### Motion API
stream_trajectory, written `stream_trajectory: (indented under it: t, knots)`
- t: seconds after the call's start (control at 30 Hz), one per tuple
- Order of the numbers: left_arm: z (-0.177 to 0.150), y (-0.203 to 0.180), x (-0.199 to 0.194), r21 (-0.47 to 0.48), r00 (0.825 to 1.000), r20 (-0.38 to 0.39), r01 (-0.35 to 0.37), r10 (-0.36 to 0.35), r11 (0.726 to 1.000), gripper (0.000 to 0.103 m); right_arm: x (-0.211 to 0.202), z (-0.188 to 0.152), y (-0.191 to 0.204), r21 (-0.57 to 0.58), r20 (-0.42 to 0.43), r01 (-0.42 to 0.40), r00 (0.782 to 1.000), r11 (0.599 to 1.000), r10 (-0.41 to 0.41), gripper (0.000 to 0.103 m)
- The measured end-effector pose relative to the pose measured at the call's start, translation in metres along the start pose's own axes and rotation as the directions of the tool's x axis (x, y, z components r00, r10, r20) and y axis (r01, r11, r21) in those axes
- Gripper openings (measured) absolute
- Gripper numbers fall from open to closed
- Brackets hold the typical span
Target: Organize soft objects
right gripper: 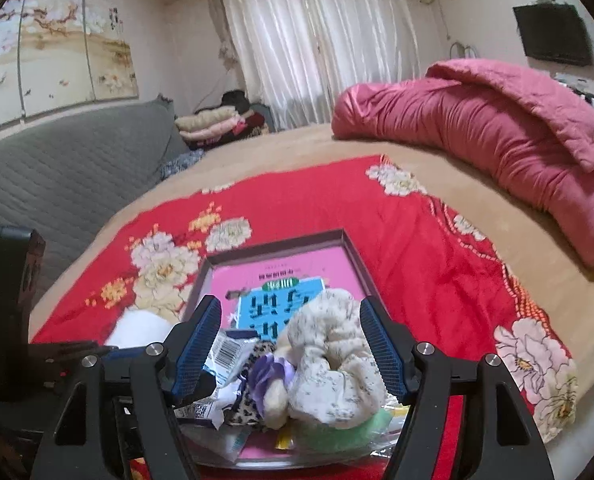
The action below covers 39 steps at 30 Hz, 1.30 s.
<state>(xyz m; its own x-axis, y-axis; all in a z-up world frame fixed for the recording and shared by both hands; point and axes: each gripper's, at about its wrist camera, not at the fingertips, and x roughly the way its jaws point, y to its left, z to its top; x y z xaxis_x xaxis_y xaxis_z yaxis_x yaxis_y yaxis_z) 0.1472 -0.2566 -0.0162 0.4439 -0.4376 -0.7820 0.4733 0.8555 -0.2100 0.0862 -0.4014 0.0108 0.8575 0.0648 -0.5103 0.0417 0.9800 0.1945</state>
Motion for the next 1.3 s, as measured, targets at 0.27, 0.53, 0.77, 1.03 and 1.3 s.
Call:
stream_trajectory:
  t: [0.27, 0.53, 0.77, 1.03, 1.3]
  knots:
    - [-0.012, 0.0, -0.032, 0.003, 0.999, 0.047, -0.003, 0.003, 1.0, 0.061, -0.029, 0.0, 0.006, 0.086, -0.005, 0.02, 1.0, 0.996, -0.02, 0.074]
    - [-0.031, 0.011, -0.061, -0.009, 0.998, 0.06, -0.029, 0.03, 1.0, 0.063, -0.058, -0.026, 0.038, 0.073, -0.071, 0.034, 0.997, 0.997, -0.029, 0.074]
    - [-0.053, 0.026, -0.084, -0.047, 0.996, 0.07, -0.058, 0.061, 0.997, 0.063, -0.078, -0.041, 0.062, 0.042, -0.079, 0.065, 0.995, 0.997, -0.061, 0.075]
    - [-0.075, 0.039, -0.099, -0.087, 0.993, 0.052, -0.101, 0.106, 0.991, 0.063, -0.086, -0.052, 0.063, 0.065, -0.117, 0.099, 0.989, 0.993, -0.091, 0.075]
    - [-0.092, 0.041, -0.108, -0.085, 0.988, 0.034, -0.149, 0.152, 0.985, 0.063, -0.092, -0.058, 0.08, 0.011, -0.152, 0.107, 0.983, 0.994, -0.104, 0.075]
